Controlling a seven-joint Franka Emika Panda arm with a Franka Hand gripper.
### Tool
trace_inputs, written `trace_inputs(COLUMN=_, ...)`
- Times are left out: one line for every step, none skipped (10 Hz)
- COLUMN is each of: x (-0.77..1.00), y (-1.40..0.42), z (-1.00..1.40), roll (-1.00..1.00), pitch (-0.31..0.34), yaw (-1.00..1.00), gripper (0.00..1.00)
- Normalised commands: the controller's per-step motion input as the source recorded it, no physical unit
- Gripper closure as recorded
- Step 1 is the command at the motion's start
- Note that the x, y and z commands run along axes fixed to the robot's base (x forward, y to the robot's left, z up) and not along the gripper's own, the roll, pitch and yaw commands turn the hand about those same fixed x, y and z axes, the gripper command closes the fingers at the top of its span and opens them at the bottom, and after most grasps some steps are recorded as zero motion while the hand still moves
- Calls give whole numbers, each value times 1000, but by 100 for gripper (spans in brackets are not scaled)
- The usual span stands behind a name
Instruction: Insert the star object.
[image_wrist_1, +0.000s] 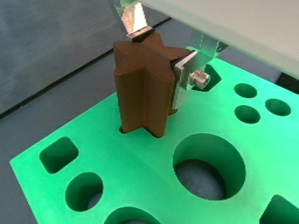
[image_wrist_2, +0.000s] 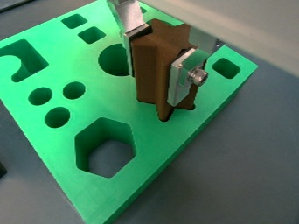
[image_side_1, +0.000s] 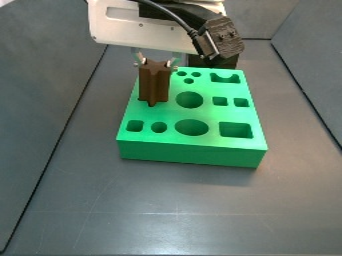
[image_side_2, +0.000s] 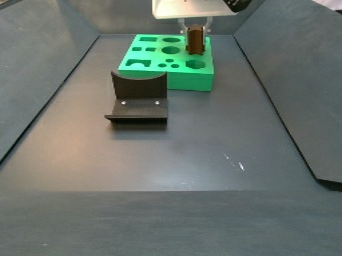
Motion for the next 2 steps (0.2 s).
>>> trace_inputs(x=0, y=0, z=-360, roll=-77, pitch=-217, yaw=0, gripper=100)
trace_inputs(x=0, y=-14, z=0, roll=14, pitch=0, yaw=0, gripper=100)
